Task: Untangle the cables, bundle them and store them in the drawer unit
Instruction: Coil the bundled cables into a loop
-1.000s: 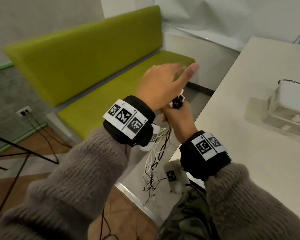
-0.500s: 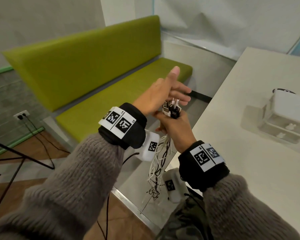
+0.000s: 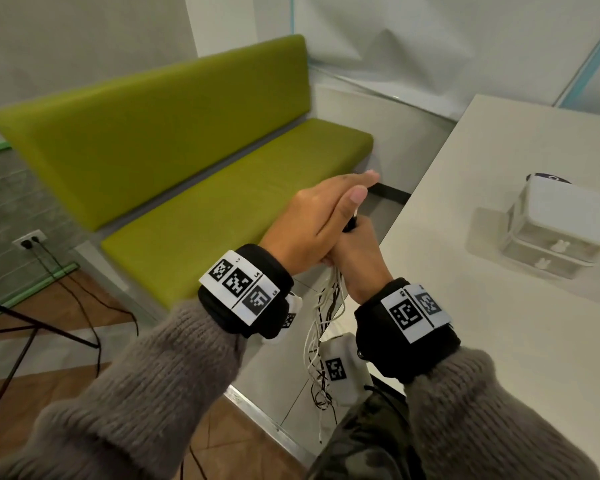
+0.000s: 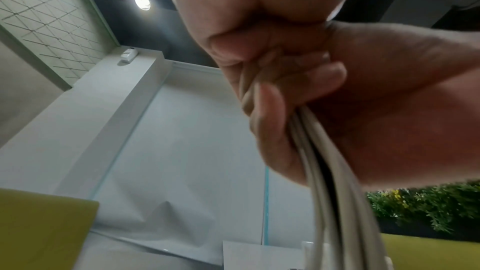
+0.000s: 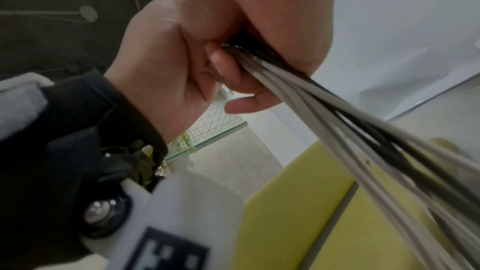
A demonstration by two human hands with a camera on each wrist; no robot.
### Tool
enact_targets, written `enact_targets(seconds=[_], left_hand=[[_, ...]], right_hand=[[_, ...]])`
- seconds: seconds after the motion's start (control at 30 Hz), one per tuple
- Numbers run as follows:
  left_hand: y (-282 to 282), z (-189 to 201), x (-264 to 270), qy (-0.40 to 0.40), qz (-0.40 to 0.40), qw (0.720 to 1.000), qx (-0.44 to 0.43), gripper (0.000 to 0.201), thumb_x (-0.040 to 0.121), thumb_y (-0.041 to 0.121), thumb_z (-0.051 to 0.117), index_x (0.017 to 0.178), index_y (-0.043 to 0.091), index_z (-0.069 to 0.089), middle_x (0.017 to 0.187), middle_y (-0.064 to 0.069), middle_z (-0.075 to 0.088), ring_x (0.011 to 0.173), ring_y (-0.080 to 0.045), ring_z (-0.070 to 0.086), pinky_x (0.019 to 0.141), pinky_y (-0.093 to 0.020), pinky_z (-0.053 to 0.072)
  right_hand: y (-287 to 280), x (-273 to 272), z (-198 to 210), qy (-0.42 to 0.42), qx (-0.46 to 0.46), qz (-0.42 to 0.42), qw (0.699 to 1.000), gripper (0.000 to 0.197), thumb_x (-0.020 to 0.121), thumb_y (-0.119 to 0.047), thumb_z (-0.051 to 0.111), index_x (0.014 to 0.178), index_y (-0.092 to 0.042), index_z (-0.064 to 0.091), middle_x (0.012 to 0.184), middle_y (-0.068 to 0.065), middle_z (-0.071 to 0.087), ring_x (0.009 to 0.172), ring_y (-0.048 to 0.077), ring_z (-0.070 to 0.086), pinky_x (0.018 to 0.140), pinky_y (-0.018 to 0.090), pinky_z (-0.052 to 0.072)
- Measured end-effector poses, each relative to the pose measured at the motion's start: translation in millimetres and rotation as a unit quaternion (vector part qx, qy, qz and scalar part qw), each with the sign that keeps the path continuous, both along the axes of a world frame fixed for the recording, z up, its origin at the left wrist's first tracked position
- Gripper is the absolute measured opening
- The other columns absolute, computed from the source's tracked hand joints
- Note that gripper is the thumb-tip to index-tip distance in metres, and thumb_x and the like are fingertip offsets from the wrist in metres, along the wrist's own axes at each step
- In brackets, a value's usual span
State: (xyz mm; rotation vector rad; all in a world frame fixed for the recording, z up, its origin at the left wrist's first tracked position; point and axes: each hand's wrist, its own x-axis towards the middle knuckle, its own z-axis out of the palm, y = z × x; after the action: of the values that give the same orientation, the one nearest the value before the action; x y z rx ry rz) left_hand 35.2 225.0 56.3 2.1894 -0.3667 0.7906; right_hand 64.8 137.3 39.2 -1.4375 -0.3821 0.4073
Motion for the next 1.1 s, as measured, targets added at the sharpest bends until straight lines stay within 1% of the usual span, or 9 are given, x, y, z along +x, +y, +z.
enact_targets(seconds=[0.13, 0.3, 0.43, 0.53, 0.6, 0.67, 0.83, 1.0, 1.1], left_hand=[[-1, -3, 0, -0.011, 0.000, 1.000, 0.025, 0.039, 0.099, 0.028, 0.035, 0.124, 0.007, 0.057, 0.126, -0.006, 0.060, 0.120, -0.011, 0.053, 0.100, -0.029, 0.044], [0, 6, 4, 0.111, -0.006, 0.992, 0.063, 0.055, 0.093, 0.049, 0.031, 0.119, 0.012, 0.061, 0.116, -0.003, 0.065, 0.105, -0.011, 0.060, 0.091, -0.034, 0.048], [15, -2, 0, 0.120, -0.056, 0.951, -0.279, 0.091, 0.071, 0.076, 0.049, 0.144, 0.025, 0.028, 0.145, 0.002, 0.041, 0.125, -0.010, 0.048, 0.106, -0.040, 0.040], [0, -26, -9, 0.227, -0.044, 0.896, -0.380, 0.127, 0.034, 0.095, 0.049, 0.134, 0.018, 0.042, 0.121, 0.004, 0.062, 0.104, -0.009, 0.063, 0.104, -0.037, 0.041], [-11, -49, -13, 0.255, -0.072, 0.916, -0.300, 0.098, 0.042, 0.092, 0.048, 0.106, 0.019, 0.058, 0.095, 0.010, 0.068, 0.084, -0.003, 0.064, 0.081, -0.017, 0.047], [-18, -64, -21, 0.232, -0.099, 0.926, -0.281, 0.059, 0.066, 0.077, 0.051, 0.076, 0.019, 0.053, 0.062, 0.015, 0.054, 0.055, 0.002, 0.049, 0.059, -0.011, 0.040], [-9, -93, -31, 0.230, -0.052, 0.944, -0.230, 0.031, 0.091, 0.030, 0.050, 0.067, 0.016, 0.038, 0.058, 0.006, 0.027, 0.048, -0.001, 0.024, 0.047, -0.020, 0.021], [-10, -128, -42, 0.269, -0.045, 0.934, -0.232, 0.036, 0.094, 0.023, 0.051, 0.062, 0.025, 0.036, 0.051, 0.015, 0.031, 0.044, 0.001, 0.026, 0.046, -0.019, 0.023], [-9, -147, -53, 0.302, -0.054, 0.911, -0.275, 0.046, 0.082, 0.062, 0.053, 0.062, 0.024, 0.036, 0.046, 0.017, 0.032, 0.042, 0.002, 0.025, 0.043, -0.015, 0.023]], right_hand=[[-1, -2, -6, -0.004, 0.002, -0.016, 1.000, 0.027, 0.082, -0.001, 0.050, 0.058, -0.010, 0.043, 0.043, 0.000, 0.034, 0.038, 0.010, 0.030, 0.039, 0.020, 0.027], [-1, -4, -8, -0.017, 0.005, 0.003, 1.000, 0.011, 0.076, -0.002, 0.046, 0.068, -0.009, 0.049, 0.053, 0.004, 0.035, 0.042, 0.011, 0.031, 0.045, 0.024, 0.027], [0, 4, 9, -0.019, 0.026, -0.023, 0.999, 0.027, 0.076, -0.010, 0.063, 0.058, -0.020, 0.045, 0.046, -0.007, 0.030, 0.040, 0.009, 0.025, 0.042, 0.021, 0.021], [3, 12, 22, -0.022, 0.049, -0.032, 0.998, 0.031, 0.081, -0.017, 0.065, 0.062, -0.022, 0.041, 0.039, -0.013, 0.035, 0.034, 0.004, 0.029, 0.040, 0.019, 0.025], [4, 11, 25, -0.017, 0.042, -0.013, 0.999, 0.034, 0.081, -0.021, 0.065, 0.062, -0.023, 0.037, 0.040, -0.012, 0.032, 0.034, 0.005, 0.027, 0.039, 0.019, 0.025], [4, 6, 23, 0.012, 0.066, 0.007, 0.998, 0.037, 0.088, -0.015, 0.060, 0.061, -0.023, 0.036, 0.042, -0.010, 0.027, 0.035, 0.007, 0.021, 0.037, 0.019, 0.021], [-14, 3, 24, 0.075, 0.161, -0.022, 0.984, 0.044, 0.092, -0.006, 0.050, 0.056, -0.023, 0.032, 0.038, -0.011, 0.021, 0.032, 0.005, 0.015, 0.037, 0.017, 0.014], [-41, 1, 25, 0.091, 0.195, -0.085, 0.973, 0.051, 0.092, -0.010, 0.047, 0.046, -0.026, 0.032, 0.038, -0.009, 0.018, 0.035, 0.008, 0.013, 0.037, 0.021, 0.014], [-69, 5, 33, 0.088, 0.216, -0.130, 0.964, 0.044, 0.091, -0.013, 0.047, 0.055, -0.024, 0.026, 0.039, -0.010, 0.017, 0.037, 0.009, 0.012, 0.039, 0.022, 0.013]])
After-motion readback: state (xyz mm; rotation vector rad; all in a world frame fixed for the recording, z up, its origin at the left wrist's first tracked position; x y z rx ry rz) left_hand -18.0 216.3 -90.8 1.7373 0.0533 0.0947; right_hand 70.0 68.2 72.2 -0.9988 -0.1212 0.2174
